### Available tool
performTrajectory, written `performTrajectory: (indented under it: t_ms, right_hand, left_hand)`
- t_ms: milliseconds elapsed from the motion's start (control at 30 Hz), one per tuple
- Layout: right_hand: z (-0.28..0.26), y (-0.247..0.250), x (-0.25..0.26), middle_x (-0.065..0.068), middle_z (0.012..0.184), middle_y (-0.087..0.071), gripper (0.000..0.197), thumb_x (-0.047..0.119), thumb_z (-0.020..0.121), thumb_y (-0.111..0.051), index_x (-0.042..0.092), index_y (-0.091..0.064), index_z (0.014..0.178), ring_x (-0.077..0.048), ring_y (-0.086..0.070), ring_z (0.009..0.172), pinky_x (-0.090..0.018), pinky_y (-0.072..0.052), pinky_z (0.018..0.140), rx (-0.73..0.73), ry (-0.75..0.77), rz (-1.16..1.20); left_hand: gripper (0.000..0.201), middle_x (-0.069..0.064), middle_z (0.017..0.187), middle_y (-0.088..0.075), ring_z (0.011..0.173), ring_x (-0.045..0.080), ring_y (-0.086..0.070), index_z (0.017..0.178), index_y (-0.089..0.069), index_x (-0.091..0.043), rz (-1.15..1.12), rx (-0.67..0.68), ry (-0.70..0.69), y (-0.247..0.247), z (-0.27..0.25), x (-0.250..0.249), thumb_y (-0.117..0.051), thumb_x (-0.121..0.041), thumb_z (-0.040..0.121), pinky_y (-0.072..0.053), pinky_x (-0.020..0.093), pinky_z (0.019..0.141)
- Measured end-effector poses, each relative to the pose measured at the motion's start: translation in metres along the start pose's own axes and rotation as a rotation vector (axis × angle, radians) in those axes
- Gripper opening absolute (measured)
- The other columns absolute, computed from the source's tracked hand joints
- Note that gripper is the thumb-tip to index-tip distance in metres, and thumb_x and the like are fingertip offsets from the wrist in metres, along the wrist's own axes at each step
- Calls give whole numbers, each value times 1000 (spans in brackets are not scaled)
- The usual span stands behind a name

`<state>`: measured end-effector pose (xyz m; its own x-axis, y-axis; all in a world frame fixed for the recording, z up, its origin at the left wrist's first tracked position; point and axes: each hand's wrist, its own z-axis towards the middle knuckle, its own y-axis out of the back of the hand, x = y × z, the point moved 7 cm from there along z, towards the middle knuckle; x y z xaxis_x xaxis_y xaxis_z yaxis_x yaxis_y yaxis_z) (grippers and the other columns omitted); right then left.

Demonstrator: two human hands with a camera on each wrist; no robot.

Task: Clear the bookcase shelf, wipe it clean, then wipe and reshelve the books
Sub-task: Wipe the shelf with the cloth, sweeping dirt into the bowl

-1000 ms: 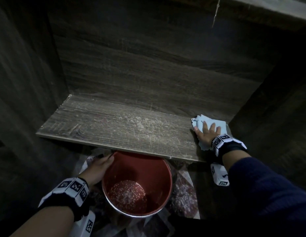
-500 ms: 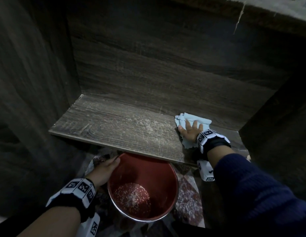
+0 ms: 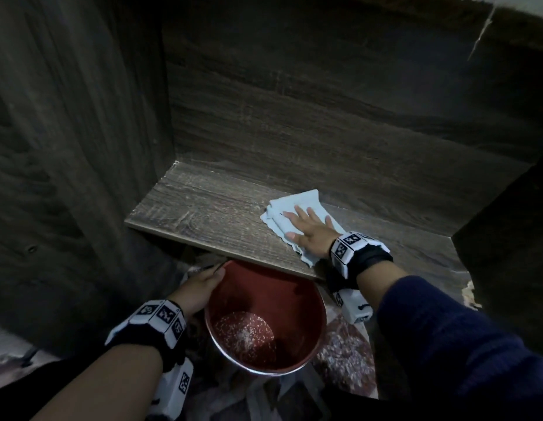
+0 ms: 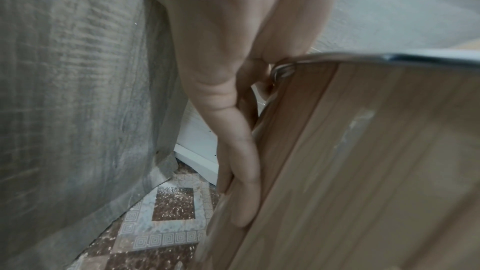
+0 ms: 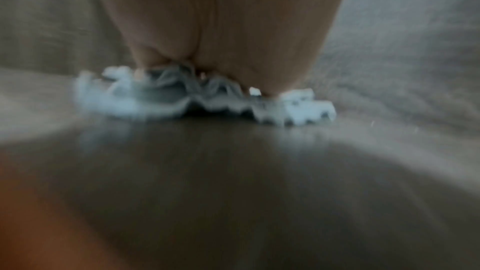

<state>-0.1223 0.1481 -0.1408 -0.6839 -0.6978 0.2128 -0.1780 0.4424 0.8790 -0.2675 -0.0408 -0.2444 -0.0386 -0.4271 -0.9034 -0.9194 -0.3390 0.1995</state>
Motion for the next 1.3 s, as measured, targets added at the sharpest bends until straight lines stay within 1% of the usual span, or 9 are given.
performTrajectory:
  t_ms: [133,333,467,600,733,800,933,1100,1300]
  right_hand:
    - [-18,-18,10,12,160,11,51,43,103,-29,44,-8,150,-11,21,145,-42,19,112,6,142,60]
    - [-46,-44,29,17,159,10,55,25,105,-33,45,-9,150,-2,23,140,-35,21,111,32,263,119]
    - [-60,-53,39,15,159,5,54,16,105,-31,41,-14,150,-4,20,142,-36,19,113,-10,315,149]
    - [-71,-63,43,12,159,-5,84,-19,87,-42,33,-24,149,-6,9,145,-37,13,119,-35,356,151]
    - [-73,-57,43,9,160,-9,59,22,99,-50,30,-23,150,-8,4,146,-31,6,118,-156,385,81]
    - [-73,-52,44,10,160,-5,74,34,93,-60,31,-15,152,-7,3,146,-30,0,119,-195,369,85]
    - [-61,-44,43,4,160,10,97,50,86,-62,23,1,154,-15,13,147,-34,-2,118,-201,234,-34]
    - [-50,-52,48,-6,162,4,68,30,101,-43,17,-2,154,-23,11,148,-35,10,117,-243,154,-147]
    - [-51,-54,47,-7,161,-7,59,11,102,-40,15,-10,153,-24,4,149,-27,11,117,-354,251,-84]
  left_hand:
    - [39,-6,140,-52,134,13,-43,131,-55,-34,55,20,-40,7,2,4,-48,-49,95,-25,37,118]
    - [80,-12,144,-48,136,10,-39,137,-49,-40,128,59,-43,4,3,10,-39,-82,70,-23,39,119]
    - [65,-9,142,-51,133,11,-44,139,-50,-32,151,77,-53,1,-11,-3,-41,-66,85,-27,36,117]
    - [41,-7,137,-53,129,12,-45,140,-49,-26,200,69,-39,-2,-16,-9,-37,-41,103,-31,25,109]
    - [53,-10,137,-52,126,13,-48,138,-50,-29,182,85,1,-8,-15,-8,-37,-57,95,-32,35,113]
    - [67,-8,139,-53,128,15,-48,137,-51,-35,149,75,21,-8,-11,-2,-38,-70,83,-32,40,114]
    - [46,-9,138,-54,128,14,-49,135,-52,-40,121,73,5,-10,-12,-7,-40,-57,94,-33,39,114]
    - [79,-9,139,-54,129,15,-48,135,-51,-42,153,67,3,-10,-4,-1,-34,-80,68,-32,40,114]
    - [42,-4,140,-52,131,15,-45,141,-47,-27,185,67,-21,-10,-9,-10,-32,-41,104,-32,30,111]
